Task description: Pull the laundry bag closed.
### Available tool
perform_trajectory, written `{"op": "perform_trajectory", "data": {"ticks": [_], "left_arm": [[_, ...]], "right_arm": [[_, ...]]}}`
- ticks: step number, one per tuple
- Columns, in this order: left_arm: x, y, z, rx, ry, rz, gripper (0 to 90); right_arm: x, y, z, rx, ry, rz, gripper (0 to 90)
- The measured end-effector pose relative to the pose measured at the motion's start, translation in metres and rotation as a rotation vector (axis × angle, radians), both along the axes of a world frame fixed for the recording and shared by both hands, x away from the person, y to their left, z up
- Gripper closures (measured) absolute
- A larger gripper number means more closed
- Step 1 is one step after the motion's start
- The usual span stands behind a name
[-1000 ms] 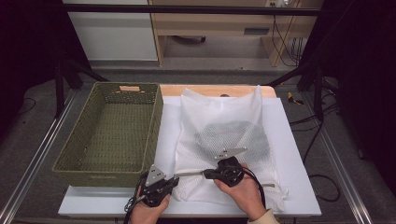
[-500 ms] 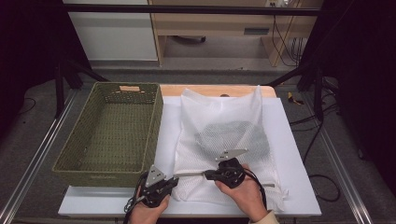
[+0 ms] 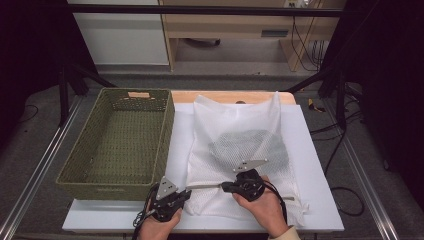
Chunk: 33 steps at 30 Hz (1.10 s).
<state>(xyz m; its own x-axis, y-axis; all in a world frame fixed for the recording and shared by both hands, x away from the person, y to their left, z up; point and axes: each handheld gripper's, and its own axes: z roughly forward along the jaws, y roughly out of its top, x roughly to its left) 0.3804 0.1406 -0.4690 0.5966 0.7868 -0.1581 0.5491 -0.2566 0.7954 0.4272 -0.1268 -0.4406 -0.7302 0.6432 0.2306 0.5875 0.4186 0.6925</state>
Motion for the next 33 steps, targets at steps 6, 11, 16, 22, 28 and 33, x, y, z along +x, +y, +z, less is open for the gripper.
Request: {"op": "perform_trajectory", "data": {"ticks": [6,11,16,22,28,33], "left_arm": [[0.0,-0.002,0.0,0.002,-0.003,-0.01,88.1],[0.0,0.0,0.001,0.0,-0.007,-0.003,88.1],[0.001,0.0,0.001,0.0,-0.009,0.0,88.1],[0.0,0.001,0.002,0.0,-0.014,-0.002,88.1],[0.0,0.0,0.002,0.003,-0.012,-0.005,88.1],[0.0,0.001,0.002,0.002,-0.013,0.002,88.1]], "right_arm": [[-0.002,-0.007,0.002,-0.005,0.002,-0.014,86.7],[-0.004,-0.013,0.003,-0.005,0.002,-0.018,86.7],[-0.003,-0.021,0.003,-0.003,0.003,-0.038,86.7],[-0.003,-0.027,0.003,0.0,0.008,-0.049,86.7],[-0.003,-0.029,0.001,-0.004,0.016,-0.053,86.7],[-0.003,-0.032,0.001,0.001,0.012,-0.051,86.7]]}}
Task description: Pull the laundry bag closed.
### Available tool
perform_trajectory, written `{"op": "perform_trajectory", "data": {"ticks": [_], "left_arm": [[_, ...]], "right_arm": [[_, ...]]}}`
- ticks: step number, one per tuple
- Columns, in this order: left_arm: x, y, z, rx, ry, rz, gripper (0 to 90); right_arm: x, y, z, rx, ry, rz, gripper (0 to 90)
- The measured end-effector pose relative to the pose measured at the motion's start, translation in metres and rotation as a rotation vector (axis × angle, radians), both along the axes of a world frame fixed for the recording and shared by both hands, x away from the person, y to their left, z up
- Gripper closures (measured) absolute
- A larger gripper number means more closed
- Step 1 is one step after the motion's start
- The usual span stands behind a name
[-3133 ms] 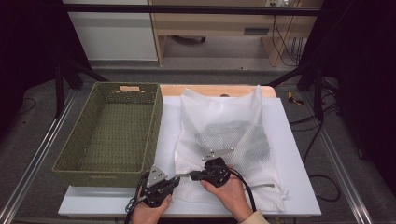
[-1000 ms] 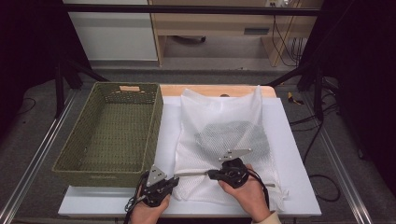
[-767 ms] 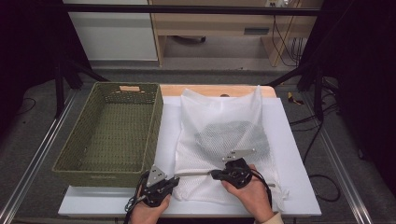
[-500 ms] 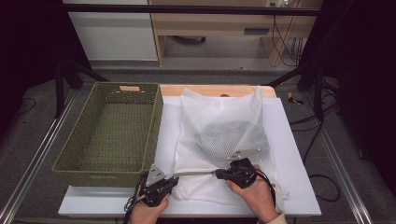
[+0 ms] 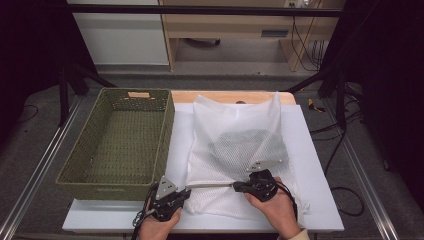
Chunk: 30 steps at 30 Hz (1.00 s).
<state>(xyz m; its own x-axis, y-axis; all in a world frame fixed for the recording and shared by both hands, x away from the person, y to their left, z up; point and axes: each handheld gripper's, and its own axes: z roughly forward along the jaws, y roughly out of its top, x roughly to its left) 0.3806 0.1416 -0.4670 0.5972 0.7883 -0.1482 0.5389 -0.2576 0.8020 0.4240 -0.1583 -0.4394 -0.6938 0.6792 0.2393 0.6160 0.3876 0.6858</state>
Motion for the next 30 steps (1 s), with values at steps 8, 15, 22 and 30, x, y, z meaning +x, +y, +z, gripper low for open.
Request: {"op": "perform_trajectory", "data": {"ticks": [8,15,22,30], "left_arm": [[0.0,0.0,0.0,0.003,-0.006,0.005,88.1],[0.001,0.002,0.0,-0.003,-0.003,0.007,88.0],[0.001,0.003,0.001,-0.011,-0.004,0.013,88.0],[0.001,0.003,0.0,-0.013,-0.003,0.012,88.0]], "right_arm": [[-0.001,-0.003,0.0,0.004,-0.002,0.002,86.7],[-0.002,-0.006,0.0,0.001,-0.009,0.002,86.7],[-0.003,-0.01,0.001,0.008,-0.009,-0.004,86.7],[-0.006,-0.021,0.0,0.012,-0.003,-0.026,86.7]]}}
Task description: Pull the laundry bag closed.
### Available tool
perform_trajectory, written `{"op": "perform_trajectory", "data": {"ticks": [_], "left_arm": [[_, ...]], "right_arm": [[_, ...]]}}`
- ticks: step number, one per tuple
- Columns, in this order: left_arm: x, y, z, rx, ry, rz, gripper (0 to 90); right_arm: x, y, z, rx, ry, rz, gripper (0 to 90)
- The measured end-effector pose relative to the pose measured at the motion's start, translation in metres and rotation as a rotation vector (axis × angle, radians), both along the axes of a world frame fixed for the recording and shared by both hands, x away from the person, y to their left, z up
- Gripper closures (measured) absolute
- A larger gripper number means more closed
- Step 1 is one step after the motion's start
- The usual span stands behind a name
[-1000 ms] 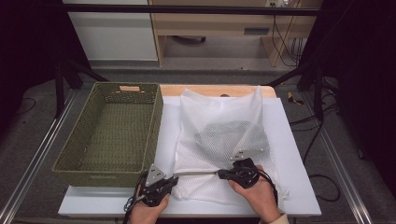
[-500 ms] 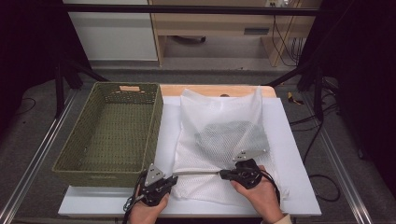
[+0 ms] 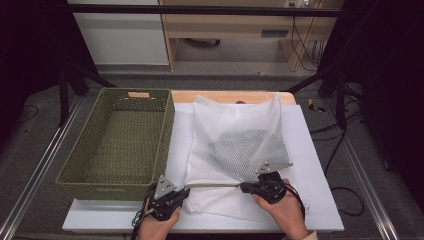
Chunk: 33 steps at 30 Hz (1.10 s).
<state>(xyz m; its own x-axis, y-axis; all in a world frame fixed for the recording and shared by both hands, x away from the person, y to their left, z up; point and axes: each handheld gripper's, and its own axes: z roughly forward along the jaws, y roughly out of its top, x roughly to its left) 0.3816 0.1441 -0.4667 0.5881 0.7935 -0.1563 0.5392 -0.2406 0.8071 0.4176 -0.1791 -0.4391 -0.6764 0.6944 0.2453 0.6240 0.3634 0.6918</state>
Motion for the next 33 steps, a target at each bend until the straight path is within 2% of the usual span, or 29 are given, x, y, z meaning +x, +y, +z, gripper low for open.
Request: {"op": "perform_trajectory", "data": {"ticks": [5,18,22,33], "left_arm": [[0.0,0.0,0.0,0.001,0.001,0.002,88.0],[0.0,-0.001,0.0,0.003,0.001,-0.001,88.0],[-0.001,-0.001,0.0,0.003,0.001,-0.005,88.0],[-0.001,-0.004,0.0,0.009,0.002,-0.018,88.0]], "right_arm": [[-0.002,-0.007,0.0,-0.008,-0.002,-0.012,86.7],[-0.006,-0.027,0.0,0.033,-0.002,-0.045,86.6],[-0.008,-0.031,0.001,0.029,-0.008,-0.053,86.6],[-0.013,-0.044,-0.001,0.032,0.011,-0.078,86.6]]}}
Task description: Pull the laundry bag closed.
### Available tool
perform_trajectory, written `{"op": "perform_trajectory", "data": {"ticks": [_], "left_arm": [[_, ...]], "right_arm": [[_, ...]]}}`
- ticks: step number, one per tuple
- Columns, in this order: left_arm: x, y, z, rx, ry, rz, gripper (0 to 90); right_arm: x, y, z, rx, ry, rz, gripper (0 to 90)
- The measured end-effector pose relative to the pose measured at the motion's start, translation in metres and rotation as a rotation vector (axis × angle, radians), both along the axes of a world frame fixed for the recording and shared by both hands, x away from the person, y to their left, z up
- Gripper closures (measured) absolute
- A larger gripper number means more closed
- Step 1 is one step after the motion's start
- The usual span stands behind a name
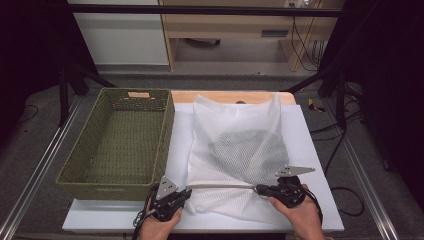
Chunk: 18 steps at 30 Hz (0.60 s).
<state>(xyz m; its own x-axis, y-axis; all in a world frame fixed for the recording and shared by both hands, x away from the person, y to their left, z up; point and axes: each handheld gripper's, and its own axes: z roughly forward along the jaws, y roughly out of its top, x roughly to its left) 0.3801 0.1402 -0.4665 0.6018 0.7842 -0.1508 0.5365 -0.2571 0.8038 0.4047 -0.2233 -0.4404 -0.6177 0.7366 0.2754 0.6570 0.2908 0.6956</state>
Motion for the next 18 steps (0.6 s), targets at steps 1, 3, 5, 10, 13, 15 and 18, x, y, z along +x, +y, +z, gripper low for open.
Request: {"op": "perform_trajectory", "data": {"ticks": [1,3,5,10,13,15,18], "left_arm": [[0.0,0.0,0.0,0.001,-0.002,0.001,88.0],[0.0,0.0,0.0,-0.001,0.001,0.002,88.0],[0.0,0.001,0.0,-0.006,0.006,0.006,88.0],[-0.001,0.001,0.001,-0.006,0.008,0.008,88.1],[-0.002,0.003,0.001,-0.008,0.01,0.009,88.1],[-0.003,0.003,0.001,-0.011,0.009,0.009,88.1],[-0.005,0.003,0.0,-0.01,0.015,0.005,88.1]], "right_arm": [[0.0,-0.001,0.0,-0.004,-0.006,0.007,86.7],[-0.002,-0.001,0.0,-0.019,-0.005,0.005,86.7],[-0.003,-0.002,0.0,-0.021,-0.004,-0.001,86.7],[-0.005,-0.005,0.001,-0.033,-0.001,-0.014,86.8],[-0.007,-0.009,0.001,-0.038,-0.005,-0.023,86.8],[-0.008,-0.011,0.001,-0.028,0.003,-0.03,86.8],[-0.011,-0.016,0.001,-0.049,-0.008,-0.045,86.8]]}}
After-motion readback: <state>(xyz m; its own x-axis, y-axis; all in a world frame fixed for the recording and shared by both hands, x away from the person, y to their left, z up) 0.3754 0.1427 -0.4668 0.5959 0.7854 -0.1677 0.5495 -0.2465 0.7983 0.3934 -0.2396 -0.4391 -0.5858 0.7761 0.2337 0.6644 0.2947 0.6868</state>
